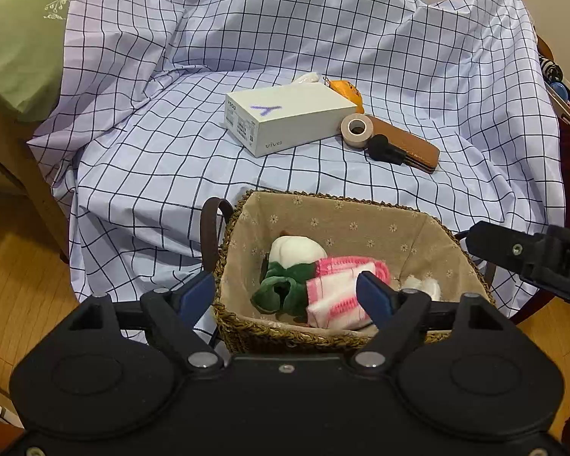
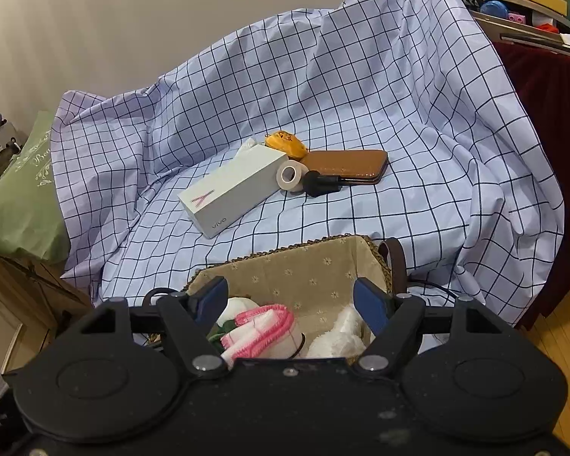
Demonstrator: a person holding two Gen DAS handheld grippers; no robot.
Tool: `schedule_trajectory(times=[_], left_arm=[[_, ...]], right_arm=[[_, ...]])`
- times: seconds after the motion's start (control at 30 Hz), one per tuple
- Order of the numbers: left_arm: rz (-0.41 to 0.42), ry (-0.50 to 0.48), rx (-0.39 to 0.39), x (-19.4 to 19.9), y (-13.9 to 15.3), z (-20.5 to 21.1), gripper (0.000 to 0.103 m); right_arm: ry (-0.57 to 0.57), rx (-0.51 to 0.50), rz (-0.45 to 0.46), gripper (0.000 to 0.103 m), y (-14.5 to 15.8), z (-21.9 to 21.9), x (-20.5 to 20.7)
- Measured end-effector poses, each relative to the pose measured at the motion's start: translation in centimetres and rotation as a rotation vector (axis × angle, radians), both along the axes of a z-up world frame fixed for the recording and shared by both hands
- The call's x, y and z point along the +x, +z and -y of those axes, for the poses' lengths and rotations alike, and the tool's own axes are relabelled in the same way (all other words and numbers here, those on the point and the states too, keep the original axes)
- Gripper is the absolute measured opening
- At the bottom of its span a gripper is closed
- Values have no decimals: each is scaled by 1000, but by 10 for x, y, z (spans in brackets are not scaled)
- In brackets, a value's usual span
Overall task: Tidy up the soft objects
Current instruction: 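Lower the plush bird and pink-edged cloth into the basket and open both tools, then reach both tools back to the remaining objects on the sheet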
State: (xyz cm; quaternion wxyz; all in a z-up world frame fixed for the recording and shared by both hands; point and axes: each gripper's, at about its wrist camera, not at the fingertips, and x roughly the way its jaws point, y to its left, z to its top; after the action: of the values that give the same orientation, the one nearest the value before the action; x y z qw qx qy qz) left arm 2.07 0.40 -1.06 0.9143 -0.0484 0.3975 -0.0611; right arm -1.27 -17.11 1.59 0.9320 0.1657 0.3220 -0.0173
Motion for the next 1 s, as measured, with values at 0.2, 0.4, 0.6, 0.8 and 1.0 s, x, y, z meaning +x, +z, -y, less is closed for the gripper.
schedule_trajectory(times=[0.2,0.4,0.6,0.8,1.0], left_arm=[[5,-4,10,-1,0,1,77],[7,-3,13,-1,0,2,79],[21,-19,23,0,7,2,94],[-14,-51,39,8,7,6,96],[-119,-119,19,20,4,9,96]], right_arm=[[-6,0,-7,74,0,1,0],[-11,2,-26,77,-2,2,2],[-29,-31,-42,88,-6,5,8],[-53,-50,-85,93,-12,12,19],[-51,-60,-157,99,-16,21,38]])
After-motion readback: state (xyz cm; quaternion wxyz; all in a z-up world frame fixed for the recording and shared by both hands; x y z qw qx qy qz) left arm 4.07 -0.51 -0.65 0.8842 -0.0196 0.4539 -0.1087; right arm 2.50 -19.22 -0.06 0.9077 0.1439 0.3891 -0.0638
